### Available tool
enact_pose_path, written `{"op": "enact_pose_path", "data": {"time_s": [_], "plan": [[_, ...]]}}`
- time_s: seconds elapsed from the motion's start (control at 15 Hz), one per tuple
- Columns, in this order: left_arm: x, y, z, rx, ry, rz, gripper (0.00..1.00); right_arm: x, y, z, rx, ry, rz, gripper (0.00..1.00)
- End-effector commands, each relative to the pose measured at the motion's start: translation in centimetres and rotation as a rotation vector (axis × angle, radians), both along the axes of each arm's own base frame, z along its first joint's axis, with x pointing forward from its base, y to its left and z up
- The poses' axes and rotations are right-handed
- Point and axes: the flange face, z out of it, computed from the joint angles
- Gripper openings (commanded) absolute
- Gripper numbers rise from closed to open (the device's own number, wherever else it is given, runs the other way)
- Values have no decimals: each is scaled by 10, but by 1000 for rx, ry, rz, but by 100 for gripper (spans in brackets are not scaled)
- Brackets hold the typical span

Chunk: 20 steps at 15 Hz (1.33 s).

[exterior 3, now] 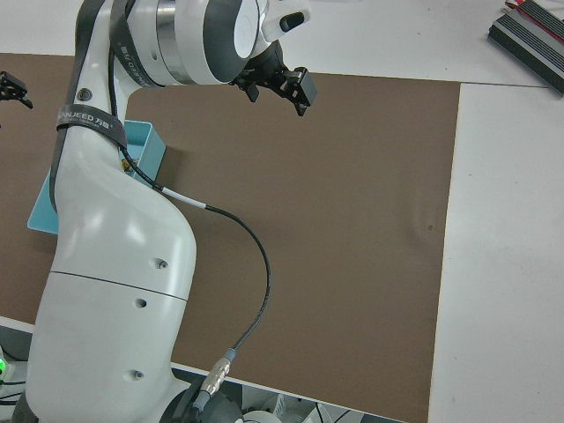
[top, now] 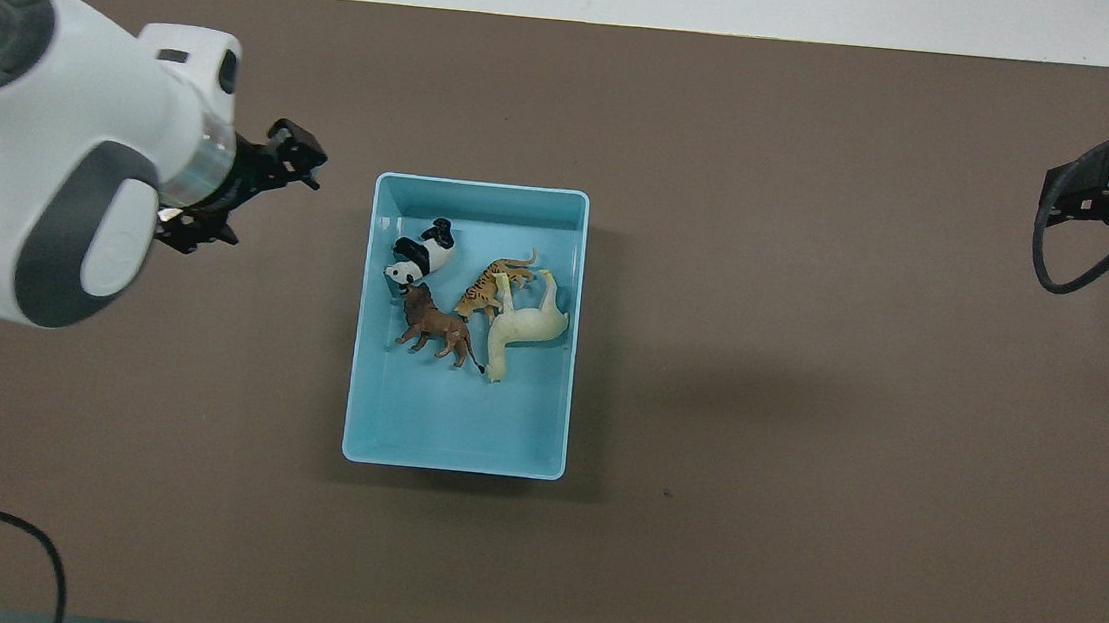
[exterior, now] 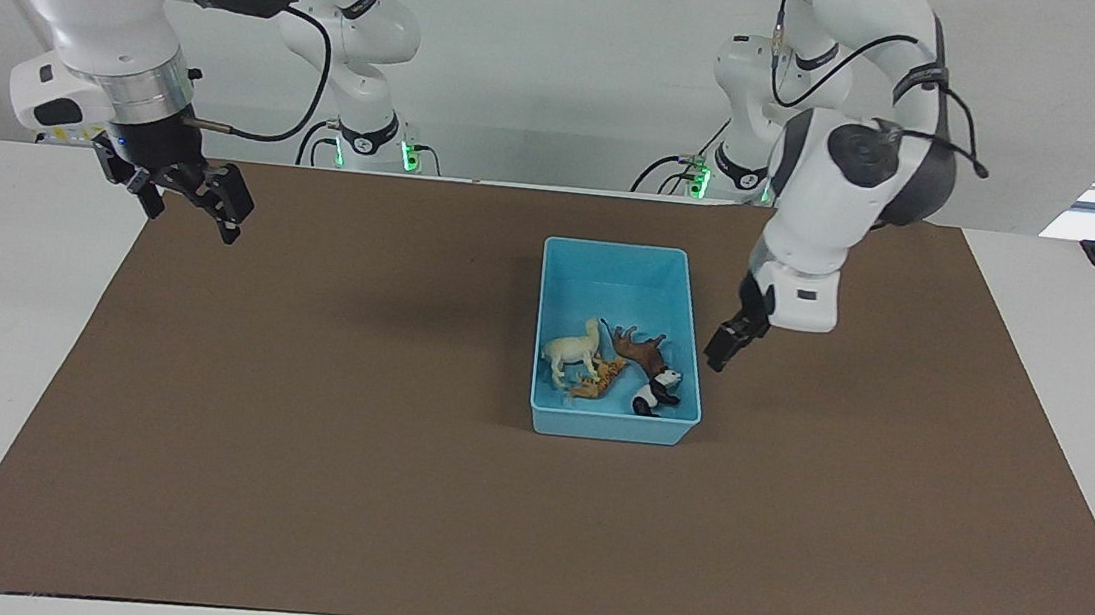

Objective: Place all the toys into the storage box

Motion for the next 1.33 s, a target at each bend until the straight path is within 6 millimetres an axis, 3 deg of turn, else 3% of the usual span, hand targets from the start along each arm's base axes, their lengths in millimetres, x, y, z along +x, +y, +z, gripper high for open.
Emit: {"op": "enact_pose_path", "data": {"time_s": [0.0,0.2,0.4,0.53,0.73,1.0,1.27], "plan": [[-15,84,44,11,73,-235,100,-26,-9,-32,57,10,75,100],[-29,130,72,25,141,-427,100,-35,-9,-57,54,-22,82,100],[-41,141,79,30,167,-457,100,-30,-8,-50,55,-32,86,100],[-46,140,69,22,170,-539,100,-29,-10,-43,59,-36,80,100],[-45,131,71,9,150,-566,100,-21,-11,-30,76,10,78,100],[-52,126,97,-27,88,-577,100,-20,-13,-24,70,32,79,100],[-55,116,92,-43,97,-596,100,-18,-22,-25,61,33,95,100]]}}
